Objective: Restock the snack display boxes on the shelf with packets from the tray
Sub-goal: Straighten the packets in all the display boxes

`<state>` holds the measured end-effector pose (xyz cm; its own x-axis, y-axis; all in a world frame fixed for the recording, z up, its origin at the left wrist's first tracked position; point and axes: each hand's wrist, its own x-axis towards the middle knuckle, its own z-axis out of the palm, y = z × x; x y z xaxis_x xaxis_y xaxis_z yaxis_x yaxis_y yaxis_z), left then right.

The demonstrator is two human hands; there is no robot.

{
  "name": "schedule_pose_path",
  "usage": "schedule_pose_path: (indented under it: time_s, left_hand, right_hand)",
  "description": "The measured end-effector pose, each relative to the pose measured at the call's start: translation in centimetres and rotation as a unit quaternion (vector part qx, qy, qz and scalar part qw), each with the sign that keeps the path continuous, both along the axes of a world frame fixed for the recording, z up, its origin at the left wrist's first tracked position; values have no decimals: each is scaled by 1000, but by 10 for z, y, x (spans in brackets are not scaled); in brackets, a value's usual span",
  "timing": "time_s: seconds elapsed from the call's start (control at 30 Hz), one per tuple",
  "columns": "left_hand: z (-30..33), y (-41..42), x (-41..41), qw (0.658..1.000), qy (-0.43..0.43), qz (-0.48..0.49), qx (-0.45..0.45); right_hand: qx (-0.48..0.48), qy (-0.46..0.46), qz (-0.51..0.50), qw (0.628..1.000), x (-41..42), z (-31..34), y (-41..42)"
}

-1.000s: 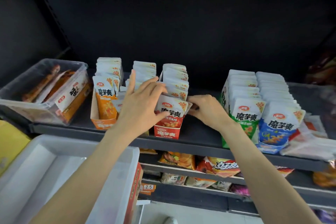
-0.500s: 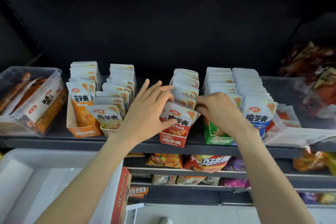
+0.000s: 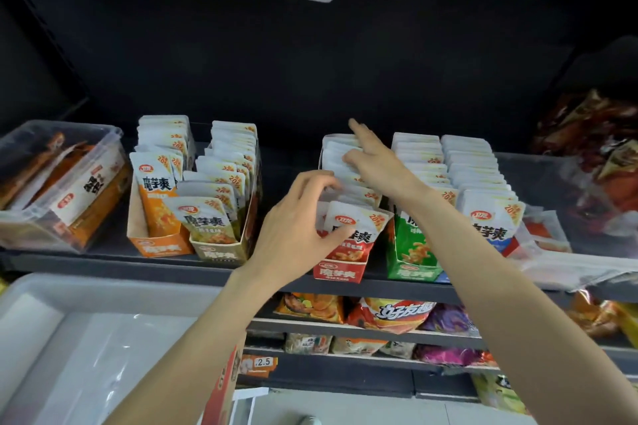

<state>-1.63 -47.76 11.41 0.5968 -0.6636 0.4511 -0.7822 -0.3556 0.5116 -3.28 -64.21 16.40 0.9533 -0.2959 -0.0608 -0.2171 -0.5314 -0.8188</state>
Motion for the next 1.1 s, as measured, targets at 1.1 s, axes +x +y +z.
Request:
schedule_pose_path:
  time_s: [1.1]
  left_hand:
    - [10, -16, -15, 817, 517, -53, -250]
  right_hand:
    - [101, -93, -62, 989, -66, -45, 52]
